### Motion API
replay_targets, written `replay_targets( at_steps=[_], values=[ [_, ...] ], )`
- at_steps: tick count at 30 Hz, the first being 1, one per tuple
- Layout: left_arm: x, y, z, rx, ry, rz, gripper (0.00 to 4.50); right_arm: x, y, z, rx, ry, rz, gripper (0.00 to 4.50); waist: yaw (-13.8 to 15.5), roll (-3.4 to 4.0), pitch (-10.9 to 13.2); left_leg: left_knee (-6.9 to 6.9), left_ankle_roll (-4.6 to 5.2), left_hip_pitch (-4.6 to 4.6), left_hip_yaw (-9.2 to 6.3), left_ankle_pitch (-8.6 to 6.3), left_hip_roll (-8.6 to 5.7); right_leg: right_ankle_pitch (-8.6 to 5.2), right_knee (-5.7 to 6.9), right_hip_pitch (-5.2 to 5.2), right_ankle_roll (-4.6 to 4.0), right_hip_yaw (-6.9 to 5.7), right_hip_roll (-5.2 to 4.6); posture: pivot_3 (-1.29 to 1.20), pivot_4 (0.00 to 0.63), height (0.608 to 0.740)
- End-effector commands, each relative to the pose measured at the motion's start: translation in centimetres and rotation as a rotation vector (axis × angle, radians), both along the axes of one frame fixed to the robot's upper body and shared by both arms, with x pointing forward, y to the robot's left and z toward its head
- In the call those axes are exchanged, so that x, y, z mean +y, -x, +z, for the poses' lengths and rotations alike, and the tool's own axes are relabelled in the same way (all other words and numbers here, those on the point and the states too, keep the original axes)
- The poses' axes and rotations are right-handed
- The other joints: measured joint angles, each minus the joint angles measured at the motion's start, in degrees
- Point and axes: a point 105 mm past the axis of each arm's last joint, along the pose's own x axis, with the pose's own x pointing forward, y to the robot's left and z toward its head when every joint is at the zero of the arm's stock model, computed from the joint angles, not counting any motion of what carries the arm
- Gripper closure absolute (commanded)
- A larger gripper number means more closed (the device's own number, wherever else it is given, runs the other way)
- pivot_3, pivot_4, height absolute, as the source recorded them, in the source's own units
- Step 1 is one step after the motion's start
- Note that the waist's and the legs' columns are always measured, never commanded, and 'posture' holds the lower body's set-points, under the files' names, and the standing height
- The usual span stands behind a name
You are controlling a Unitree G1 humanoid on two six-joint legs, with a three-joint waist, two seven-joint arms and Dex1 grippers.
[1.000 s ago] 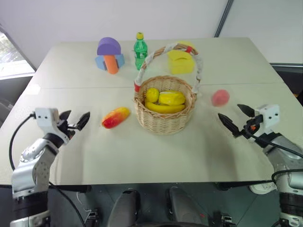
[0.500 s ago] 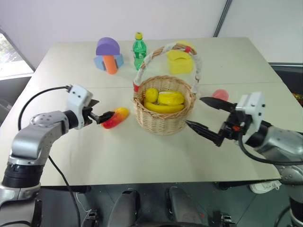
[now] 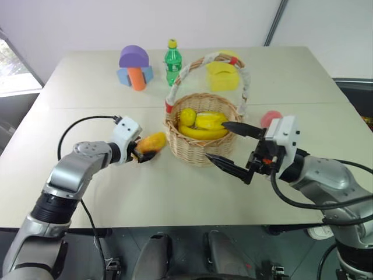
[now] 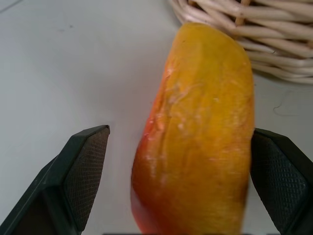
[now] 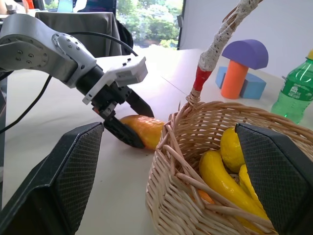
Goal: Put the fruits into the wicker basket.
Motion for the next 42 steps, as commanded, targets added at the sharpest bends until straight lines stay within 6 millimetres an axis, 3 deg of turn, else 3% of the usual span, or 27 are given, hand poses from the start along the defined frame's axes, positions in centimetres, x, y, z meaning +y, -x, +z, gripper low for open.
replay_targets(
  at_steps=[1,4,6,8,9,13,16,19,24,32,36,37,38,40,42],
  values=[
    [0.0,-0.6,1.0,-0.056,-0.006,0.002,0.00,0.4,0.3,0.8,-0.053,-0.014,0.013,0.00,0.14,0.00,0.00,0.00,0.00,-0.01,-0.01,0.00,0.00,0.00,0.00,0.00,0.00,0.00,0.00,0.00,0.150,0.740],
    [-0.2,-0.8,1.3,-0.072,0.021,0.005,0.91,0.5,0.3,0.7,-0.055,-0.013,0.013,0.00,0.24,-0.01,0.00,0.01,0.00,-0.02,0.00,0.00,-0.03,0.00,0.00,0.01,0.00,0.00,-0.05,0.00,0.150,0.740],
    [-0.2,-0.8,1.7,-0.086,0.034,-0.001,1.92,0.6,0.4,0.7,-0.056,-0.011,0.015,0.00,0.25,-0.01,0.01,0.01,0.00,-0.02,0.00,0.00,-0.03,0.00,0.00,0.01,0.00,0.00,-0.06,0.00,0.150,0.740],
    [0.0,-0.9,2.1,-0.093,0.038,0.013,2.46,0.7,0.4,0.6,-0.058,-0.011,0.015,0.00,0.11,-0.01,0.01,0.01,0.00,-0.03,-0.01,0.00,-0.03,0.00,0.00,0.01,0.00,-0.01,-0.05,0.00,0.150,0.740],
    [0.3,-1.0,2.4,-0.101,0.039,0.024,2.49,0.7,0.4,0.6,-0.059,-0.012,0.014,0.00,0.11,-0.01,0.01,0.01,0.00,-0.02,-0.01,0.00,-0.03,0.00,0.00,0.00,0.00,-0.01,-0.05,0.00,0.150,0.740],
    [1.9,-0.7,3.8,-0.134,0.069,0.065,2.49,0.5,0.3,0.6,-0.064,-0.005,0.009,0.00,0.11,-0.01,0.01,0.01,0.00,-0.02,-0.01,0.00,-0.03,0.00,0.00,0.00,0.00,-0.01,-0.05,0.00,0.150,0.740],
    [3.0,1.4,6.2,-0.202,0.165,-0.009,2.49,-0.3,-0.1,0.7,-0.071,0.009,-0.014,0.00,-0.20,-0.02,0.01,0.00,0.00,-0.03,0.00,0.00,-0.01,0.00,0.00,-0.04,0.00,0.01,-0.04,0.00,0.150,0.740],
    [2.1,4.7,8.2,-0.213,0.248,-0.171,2.49,-1.7,-0.8,0.9,-0.078,0.029,-0.052,0.00,0.07,-0.01,0.01,-0.03,0.00,-0.05,0.00,0.00,0.01,-0.01,-0.02,-0.07,-0.02,0.00,-0.08,0.00,0.150,0.740],
    [-2.8,7.2,10.2,-0.195,0.335,-0.375,2.49,-3.4,-1.9,1.1,-0.094,0.065,-0.101,0.00,1.44,-0.05,0.02,0.05,-0.01,-0.05,-0.06,0.00,-0.06,0.00,-0.14,0.15,-0.01,-0.13,-0.22,0.00,0.150,0.740],
    [-11.3,3.5,12.0,-0.301,0.356,-0.413,2.49,-5.6,-2.9,1.3,-0.120,0.094,-0.186,0.00,1.30,-0.09,0.02,0.07,0.05,-0.05,-0.03,-0.03,-0.09,0.02,-0.18,0.12,0.04,-0.09,-0.04,0.00,0.150,0.740],
    [-12.7,2.2,11.4,-0.276,0.328,-0.414,2.49,-6.4,-2.8,1.4,-0.126,0.092,-0.224,0.00,0.84,-0.09,0.02,0.06,0.05,-0.05,0.02,-0.02,-0.05,0.02,-0.15,0.07,0.03,-0.08,0.03,0.00,0.150,0.740],
    [-12.9,2.0,11.4,-0.274,0.331,-0.414,1.46,-6.4,-2.7,1.4,-0.126,0.092,-0.229,0.00,0.65,-0.09,0.02,0.06,0.05,-0.04,0.03,-0.02,-0.03,0.02,-0.14,0.07,0.03,-0.07,0.06,0.00,0.150,0.740],
    [-13.0,2.0,11.4,-0.274,0.334,-0.416,1.16,-6.4,-2.7,1.4,-0.125,0.092,-0.233,0.00,0.42,-0.09,0.02,0.06,0.05,-0.04,0.02,-0.02,-0.02,0.02,-0.12,0.08,0.03,-0.07,0.06,0.00,0.150,0.740],
    [-13.2,1.9,11.7,-0.282,0.341,-0.428,0.05,-6.6,-2.8,1.3,-0.123,0.093,-0.254,0.00,0.16,-0.09,0.02,0.07,0.03,-0.04,0.02,-0.01,-0.02,0.02,-0.09,0.07,0.03,-0.07,0.06,0.00,0.150,0.740],
    [-13.2,1.9,12.0,-0.286,0.367,-0.429,0.01,-7.1,-3.2,1.3,-0.111,0.082,-0.291,0.00,0.21,-0.09,0.02,0.08,0.02,-0.04,0.02,0.00,-0.02,0.02,-0.07,0.07,0.03,-0.07,0.05,0.00,0.150,0.740]
  ],
)
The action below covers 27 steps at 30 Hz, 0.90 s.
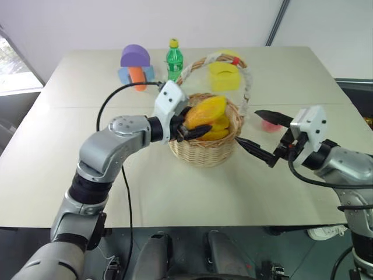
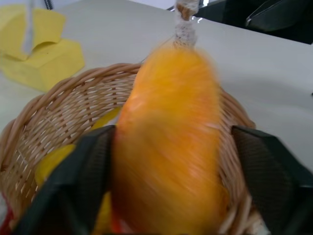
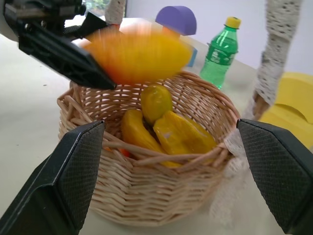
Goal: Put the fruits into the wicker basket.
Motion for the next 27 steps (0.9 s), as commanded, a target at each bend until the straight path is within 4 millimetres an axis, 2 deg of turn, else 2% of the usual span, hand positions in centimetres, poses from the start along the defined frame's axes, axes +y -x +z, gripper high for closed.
replay_targets(
  at_steps=[1,5,7,9,12,15,21,27],
  values=[
    [-0.3,0.3,2.3,-0.076,0.053,-0.026,0.01,-0.4,0.0,1.1,-0.044,-0.009,-0.047,0.00,0.08,0.00,0.00,0.00,0.00,0.00,-0.01,0.00,0.00,0.00,0.01,0.00,0.00,0.00,-0.01,0.00,0.150,0.740],
    [0.6,2.0,2.8,-0.090,0.141,-0.102,0.01,-2.7,-2.4,-0.1,0.017,-0.060,-0.211,0.00,-0.22,0.02,-0.01,0.00,-0.01,0.03,0.01,0.01,0.00,0.00,0.02,0.00,0.00,0.03,-0.01,0.00,0.150,0.740],
    [1.3,3.2,2.5,-0.118,0.156,-0.152,0.01,-4.5,-4.2,-1.1,0.030,-0.061,-0.337,0.00,-0.22,0.02,-0.01,-0.01,-0.08,0.04,0.01,0.05,0.00,0.00,0.03,-0.02,0.00,0.07,-0.02,0.00,0.150,0.740],
    [2.4,3.8,1.3,-0.091,0.151,-0.143,0.01,-7.0,-6.6,-2.0,0.057,-0.135,-0.499,0.00,-0.17,0.04,-0.01,-0.02,-0.17,0.05,0.04,0.10,0.01,0.00,0.04,-0.03,-0.01,0.12,0.00,0.00,0.150,0.740],
    [3.1,4.2,0.6,-0.071,0.167,-0.133,0.01,-8.5,-8.5,-2.8,0.072,-0.190,-0.588,0.00,-0.07,0.05,-0.01,-0.01,-0.15,0.06,0.11,0.09,0.00,0.00,0.09,-0.05,-0.01,0.16,-0.02,0.00,0.150,0.740],
    [3.4,4.8,0.3,-0.074,0.165,-0.135,0.01,-9.1,-10.1,-4.1,0.112,-0.212,-0.625,0.00,0.07,0.05,0.00,-0.01,-0.11,0.04,0.11,0.06,-0.04,0.00,0.10,-0.05,-0.01,0.16,-0.03,0.00,0.150,0.740],
    [2.8,5.8,0.6,-0.087,0.179,-0.170,0.01,-10.5,-11.9,-6.1,0.178,-0.228,-0.715,0.00,-0.10,0.05,-0.01,-0.01,-0.09,0.03,0.15,0.05,-0.05,0.00,0.09,-0.05,-0.01,0.14,-0.01,0.00,0.150,0.740],
    [2.3,5.8,0.6,-0.084,0.171,-0.179,0.01,-10.3,-12.7,-7.1,0.222,-0.258,-0.685,0.00,-0.38,0.06,-0.01,-0.01,-0.08,0.05,0.16,0.05,-0.01,0.00,0.10,-0.07,-0.01,0.14,0.04,0.00,0.150,0.740]
  ],
)
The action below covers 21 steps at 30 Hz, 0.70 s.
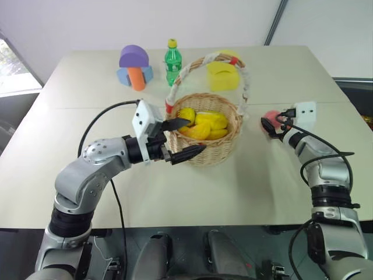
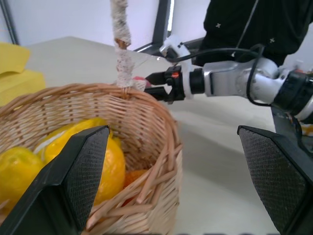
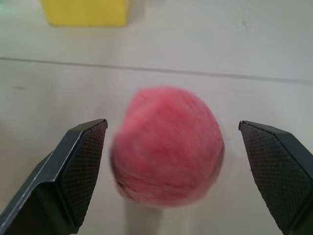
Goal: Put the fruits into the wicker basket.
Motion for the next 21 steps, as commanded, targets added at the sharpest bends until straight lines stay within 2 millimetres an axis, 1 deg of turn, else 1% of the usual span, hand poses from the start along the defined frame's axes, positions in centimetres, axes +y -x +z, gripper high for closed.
replay_targets(
  at_steps=[1,2,6,7,10,12,14,15,17,19,20,21],
  values=[
    [-0.6,0.5,0.9,-0.046,0.005,-0.026,0.00,0.2,-0.5,1.5,-0.060,-0.014,0.020,0.25,-0.01,0.00,0.00,0.00,0.00,0.00,0.00,0.00,0.00,0.00,0.01,0.00,0.00,0.00,0.02,0.00,0.150,0.740],
    [-0.7,0.5,0.9,-0.048,0.003,-0.028,0.00,0.2,-0.5,1.4,-0.064,-0.016,0.018,0.52,0.01,0.00,0.00,0.00,0.00,0.00,0.00,0.00,0.00,0.00,0.01,0.00,0.00,0.00,0.02,0.00,0.150,0.740],
    [-0.7,0.4,0.9,-0.051,0.000,-0.028,0.00,0.2,-0.5,1.9,-0.095,-0.029,0.024,2.11,0.04,0.00,0.00,0.00,0.00,0.00,0.01,0.00,0.00,0.00,0.01,0.00,0.00,0.00,0.02,0.00,0.150,0.740],
    [-0.7,0.3,1.0,-0.052,0.000,-0.027,0.00,0.2,-0.3,2.1,-0.099,-0.019,0.025,2.23,0.05,0.00,0.00,0.00,0.00,0.00,0.01,0.00,0.00,0.00,0.01,0.00,0.00,0.00,0.02,0.00,0.150,0.740],
    [-0.6,0.1,1.0,-0.059,0.000,-0.016,0.00,-0.1,0.3,2.5,-0.102,0.008,0.018,2.25,0.03,0.00,0.00,0.00,0.00,0.00,0.01,0.00,0.00,0.00,0.01,0.00,0.00,0.00,0.02,0.00,0.150,0.740],
    [-0.1,-0.4,1.3,-0.065,0.028,0.023,0.00,-0.4,1.8,4.5,-0.150,0.062,0.045,2.25,0.30,0.02,0.00,0.00,0.00,-0.01,0.00,0.00,0.00,0.00,0.01,-0.01,0.00,0.00,0.00,0.00,0.150,0.740],
    [0.8,-0.9,1.2,-0.072,0.036,0.061,0.00,0.2,3.9,6.1,-0.183,0.143,0.130,2.25,0.58,0.04,0.00,0.00,0.01,-0.03,-0.04,-0.01,0.00,0.00,0.01,-0.02,0.00,0.01,-0.02,0.00,0.150,0.740],
    [1.2,-1.0,0.9,-0.071,0.029,0.075,0.00,0.6,5.1,6.4,-0.188,0.182,0.183,2.25,0.54,0.05,0.00,-0.01,0.02,-0.07,-0.04,-0.01,-0.03,0.00,0.00,-0.03,0.00,0.00,-0.02,0.00,0.150,0.740],
    [2.2,-1.2,0.4,-0.070,0.017,0.092,0.00,1.8,7.5,7.0,-0.193,0.238,0.303,2.25,0.50,0.06,0.00,-0.01,0.08,-0.07,-0.05,-0.05,-0.03,0.00,-0.04,-0.01,0.00,0.00,-0.05,0.00,0.150,0.740],
    [3.1,-1.3,0.3,-0.064,0.027,0.103,0.00,4.4,10.2,7.9,-0.218,0.244,0.482,2.25,0.24,0.05,0.00,-0.02,0.13,-0.06,-0.07,-0.08,0.00,0.00,-0.09,0.03,0.01,0.00,-0.04,0.00,0.150,0.740],
    [3.6,-1.4,0.3,-0.060,0.030,0.104,0.00,6.1,11.4,8.5,-0.229,0.204,0.572,2.25,0.04,0.04,0.01,-0.02,0.14,-0.03,-0.03,-0.08,0.03,0.00,-0.09,0.03,0.01,0.00,-0.02,0.00,0.150,0.740],
    [3.8,-1.4,0.2,-0.058,0.032,0.103,0.00,7.2,12.2,8.8,-0.232,0.175,0.630,2.25,-0.16,0.04,0.01,-0.02,0.13,0.00,-0.02,-0.08,0.04,0.00,-0.08,0.04,0.01,0.00,-0.01,0.00,0.150,0.740]
  ],
)
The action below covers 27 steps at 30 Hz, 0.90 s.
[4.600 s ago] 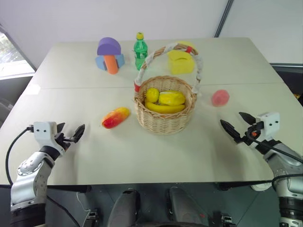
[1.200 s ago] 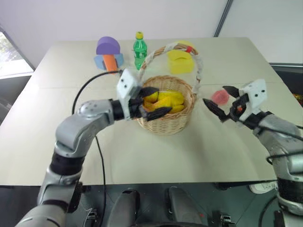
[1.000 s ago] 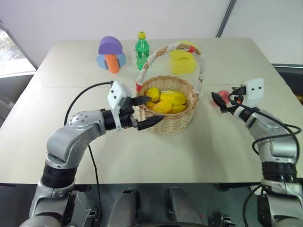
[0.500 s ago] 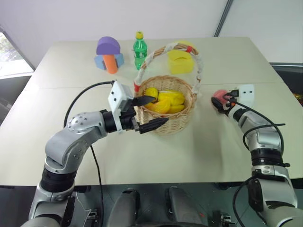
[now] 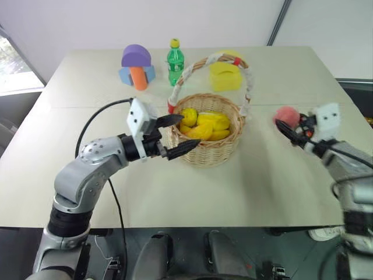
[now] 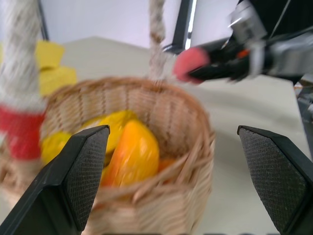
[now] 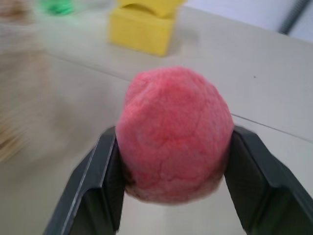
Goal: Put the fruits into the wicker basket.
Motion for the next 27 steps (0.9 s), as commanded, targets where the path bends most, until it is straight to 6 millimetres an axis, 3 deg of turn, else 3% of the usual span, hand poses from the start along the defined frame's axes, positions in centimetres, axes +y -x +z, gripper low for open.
replay_targets(
  at_steps=[1,5,6,10,11,15,18,20,23,25,27],
  values=[
    [1.3,0.2,1.1,-0.052,0.017,-0.009,0.00,6.1,3.0,3.6,-0.069,-0.069,0.296,2.25,-0.33,0.00,0.00,0.00,-0.01,0.05,0.01,0.00,0.03,0.00,0.02,0.03,0.01,0.00,0.02,0.00,0.150,0.740],
    [1.7,0.1,0.9,-0.051,0.001,-0.013,0.00,11.3,2.9,4.5,-0.106,-0.101,0.408,2.25,-0.94,-0.01,0.00,0.02,-0.16,0.18,-0.06,0.10,0.08,0.02,0.11,0.11,-0.02,0.01,0.07,0.00,0.150,0.740],
    [1.7,0.1,0.9,-0.055,0.001,-0.016,0.00,12.3,2.1,4.5,-0.117,-0.112,0.394,2.25,-0.98,-0.04,0.00,0.02,-0.17,0.18,-0.10,0.10,0.08,0.01,0.11,0.12,-0.02,0.00,0.08,0.00,0.150,0.740],
    [1.3,0.3,1.3,-0.070,0.017,-0.016,0.00,14.1,-1.0,4.2,-0.097,-0.162,0.290,2.25,-0.59,-0.04,0.00,0.01,-0.17,0.01,-0.18,0.10,0.00,0.02,0.11,-0.04,-0.03,-0.03,0.00,0.00,0.150,0.740],
    [1.2,0.4,1.3,-0.072,0.021,-0.012,0.00,14.3,-1.6,4.0,-0.092,-0.171,0.271,1.75,-0.15,-0.04,0.00,0.00,-0.17,-0.02,-0.18,0.10,-0.02,0.02,0.11,-0.08,-0.03,-0.04,-0.03,0.00,0.150,0.740],
    [0.9,0.8,1.1,-0.070,0.027,-0.008,0.00,14.7,-2.4,4.1,-0.113,-0.180,0.254,0.04,0.53,-0.04,0.00,-0.01,-0.20,-0.17,-0.18,0.11,-0.09,0.02,0.05,-0.18,-0.04,-0.04,-0.12,0.00,0.150,0.740],
    [0.9,1.0,0.9,-0.067,0.026,0.000,0.00,15.0,-1.6,4.4,-0.137,-0.158,0.300,0.04,0.38,-0.04,0.00,-0.01,-0.19,-0.29,-0.17,0.10,-0.11,0.02,-0.01,-0.27,-0.04,-0.04,-0.16,0.00,0.150,0.740],
    [0.9,1.0,0.8,-0.065,0.024,0.010,0.00,15.1,0.7,4.7,-0.150,-0.142,0.417,0.04,0.42,-0.04,0.00,-0.01,-0.11,-0.29,-0.17,0.06,-0.11,0.02,-0.02,-0.27,-0.04,-0.05,-0.15,0.00,0.150,0.740],
    [0.8,1.2,0.7,-0.062,0.027,0.012,0.00,13.4,3.8,4.3,-0.093,-0.145,0.510,0.04,0.60,-0.04,0.00,-0.03,-0.05,-0.30,-0.30,0.02,-0.10,0.02,-0.08,-0.19,-0.04,-0.16,-0.15,0.00,0.150,0.740],
    [0.8,1.2,0.7,-0.060,0.033,0.008,0.00,12.0,4.3,4.0,-0.068,-0.139,0.486,0.04,0.45,-0.04,0.00,-0.02,-0.02,-0.31,-0.29,0.01,-0.10,0.02,-0.17,-0.14,-0.03,-0.17,-0.15,0.00,0.150,0.740],
    [0.6,1.2,0.6,-0.055,0.034,-0.002,0.00,10.4,3.5,3.9,-0.075,-0.139,0.393,0.04,0.14,-0.05,0.00,-0.02,-0.01,-0.14,-0.24,0.00,-0.09,0.02,-0.17,0.00,-0.03,-0.14,-0.15,0.00,0.150,0.740]
  ],
)
